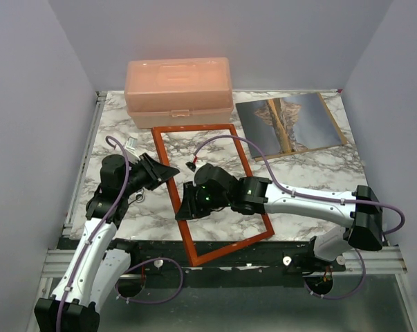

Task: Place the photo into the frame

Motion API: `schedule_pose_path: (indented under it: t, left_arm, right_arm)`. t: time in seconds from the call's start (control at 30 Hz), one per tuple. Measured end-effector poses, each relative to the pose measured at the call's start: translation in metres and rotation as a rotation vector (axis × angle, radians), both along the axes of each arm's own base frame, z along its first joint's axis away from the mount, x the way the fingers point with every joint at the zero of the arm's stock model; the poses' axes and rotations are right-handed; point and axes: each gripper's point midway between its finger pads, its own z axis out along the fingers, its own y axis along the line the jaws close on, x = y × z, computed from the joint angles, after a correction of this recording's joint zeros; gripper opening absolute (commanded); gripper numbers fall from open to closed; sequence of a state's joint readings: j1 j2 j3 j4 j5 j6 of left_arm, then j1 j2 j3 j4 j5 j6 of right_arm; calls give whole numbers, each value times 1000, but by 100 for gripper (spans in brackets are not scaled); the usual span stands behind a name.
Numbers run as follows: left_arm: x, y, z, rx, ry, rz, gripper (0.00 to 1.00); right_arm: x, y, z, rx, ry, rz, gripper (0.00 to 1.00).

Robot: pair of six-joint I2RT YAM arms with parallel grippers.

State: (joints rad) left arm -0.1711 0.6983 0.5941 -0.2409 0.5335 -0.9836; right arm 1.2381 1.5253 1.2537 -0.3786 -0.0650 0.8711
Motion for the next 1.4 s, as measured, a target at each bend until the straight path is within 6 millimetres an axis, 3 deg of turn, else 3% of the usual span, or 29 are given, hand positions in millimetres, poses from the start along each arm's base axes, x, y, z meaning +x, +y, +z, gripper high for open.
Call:
schedule_pose_path:
  t: [0.2,0.4,0.43,0.67,0.87,1.07,1.3,1.4]
  left_arm:
    - [-3,2,-6,6,34,7,0]
    - [-7,8,-4,22,43,46,0]
    - [-8,10,-1,27,40,58,0]
    - [-16,31,21,70,-16,179,0]
    - [-17,46,29,103,-19,264,0]
    - [-13,48,23,103,23,284,0]
    - [-12,47,22,99,34,286,0]
    - [-12,47,21,96,36,287,0]
  right_arm:
    - [8,1,8,-3,-45,-23,60]
    - [24,-2,21,-12,-113,-79,99]
    - [26,-3,24,-19,-125,-84,100]
    - [41,0,57,-43,-200,-117,100]
    - [45,8,64,-108,-273,-128,100]
    - [26,29,51,-227,-362,-108,95]
    - [16,40,30,-403,-513,-157,77]
    - [17,36,20,-492,-586,-199,63]
